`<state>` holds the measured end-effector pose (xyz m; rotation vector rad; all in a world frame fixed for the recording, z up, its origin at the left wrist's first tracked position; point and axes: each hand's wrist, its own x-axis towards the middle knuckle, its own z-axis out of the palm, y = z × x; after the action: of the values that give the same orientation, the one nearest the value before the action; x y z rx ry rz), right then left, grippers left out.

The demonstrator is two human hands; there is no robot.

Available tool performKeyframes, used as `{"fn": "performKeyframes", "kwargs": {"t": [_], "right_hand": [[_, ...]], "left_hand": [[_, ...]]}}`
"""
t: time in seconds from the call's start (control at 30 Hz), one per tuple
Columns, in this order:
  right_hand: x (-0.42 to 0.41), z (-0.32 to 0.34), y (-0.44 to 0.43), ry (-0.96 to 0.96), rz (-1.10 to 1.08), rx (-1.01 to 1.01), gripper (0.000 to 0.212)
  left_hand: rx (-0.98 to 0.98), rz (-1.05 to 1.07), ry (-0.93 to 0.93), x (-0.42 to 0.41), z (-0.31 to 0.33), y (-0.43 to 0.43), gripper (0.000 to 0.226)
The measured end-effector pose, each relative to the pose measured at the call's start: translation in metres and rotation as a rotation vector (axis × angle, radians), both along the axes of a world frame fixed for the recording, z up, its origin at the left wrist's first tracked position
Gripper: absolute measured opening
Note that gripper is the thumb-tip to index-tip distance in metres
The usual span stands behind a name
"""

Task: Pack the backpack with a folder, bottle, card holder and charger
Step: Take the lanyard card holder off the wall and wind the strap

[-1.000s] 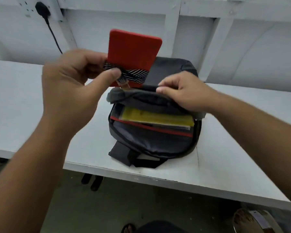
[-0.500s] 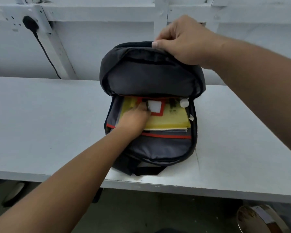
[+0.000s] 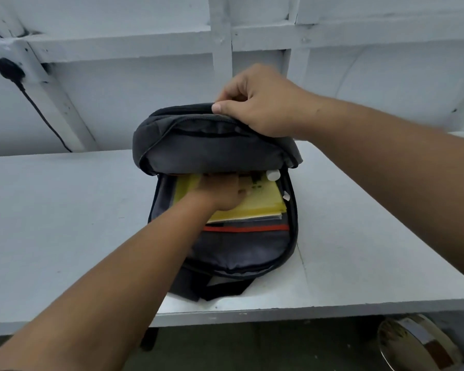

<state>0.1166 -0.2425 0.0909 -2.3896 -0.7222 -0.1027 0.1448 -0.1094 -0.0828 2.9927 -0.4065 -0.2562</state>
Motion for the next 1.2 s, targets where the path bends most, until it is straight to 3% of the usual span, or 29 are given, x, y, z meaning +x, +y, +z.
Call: {"fn": "performKeyframes", "kwargs": {"t": [0.1, 0.23, 0.3, 0.37, 0.47, 0.6, 0.7, 0.97, 1.07, 1.2], "right_hand": [[0.002, -0.006, -0.005, -0.023, -0.002, 0.033, 0.022], [-0.004, -0.024, -0.009, -0.112, 0.099, -0.031, 0.023], [-0.013, -0.041, -0.010, -0.103, 0.173, -0.043, 0.021], [-0.024, -0.061, -0.010, -0.106, 0.245, -0.022, 0.019], [-0.042, -0.101, -0.014, -0.041, 0.316, -0.016, 0.022], [-0.072, -0.177, -0.036, 0.058, 0.321, -0.282, 0.038], [-0.086, -0.207, -0.042, 0.007, 0.270, -0.348, 0.044], [-0.073, -0.189, -0.042, 0.074, 0.218, -0.088, 0.028], [-0.058, -0.167, -0.042, -0.039, 0.103, 0.028, 0.030], [-0.039, -0.136, -0.040, -0.111, 0.035, 0.110, 0.036]], "left_hand": [[-0.287, -0.143, -0.149, -0.045, 0.037, 0.008, 0.039], [-0.762, -0.267, -0.763, -0.102, 0.100, 0.046, 0.019], [-0.820, -0.196, -0.918, -0.103, 0.118, 0.064, 0.014], [-0.760, -0.071, -0.819, -0.094, 0.112, 0.074, 0.020], [-0.629, 0.033, -0.504, -0.092, 0.063, 0.074, 0.040], [-0.399, -0.037, -0.265, -0.124, -0.020, 0.071, 0.065], [-0.245, -0.064, -0.269, -0.135, -0.048, 0.072, 0.066], [-0.432, -0.003, -0.247, -0.127, -0.028, 0.072, 0.064], [-0.580, 0.084, -0.277, -0.116, -0.003, 0.068, 0.061], [-0.609, 0.159, -0.386, -0.104, 0.031, 0.057, 0.057]]}}
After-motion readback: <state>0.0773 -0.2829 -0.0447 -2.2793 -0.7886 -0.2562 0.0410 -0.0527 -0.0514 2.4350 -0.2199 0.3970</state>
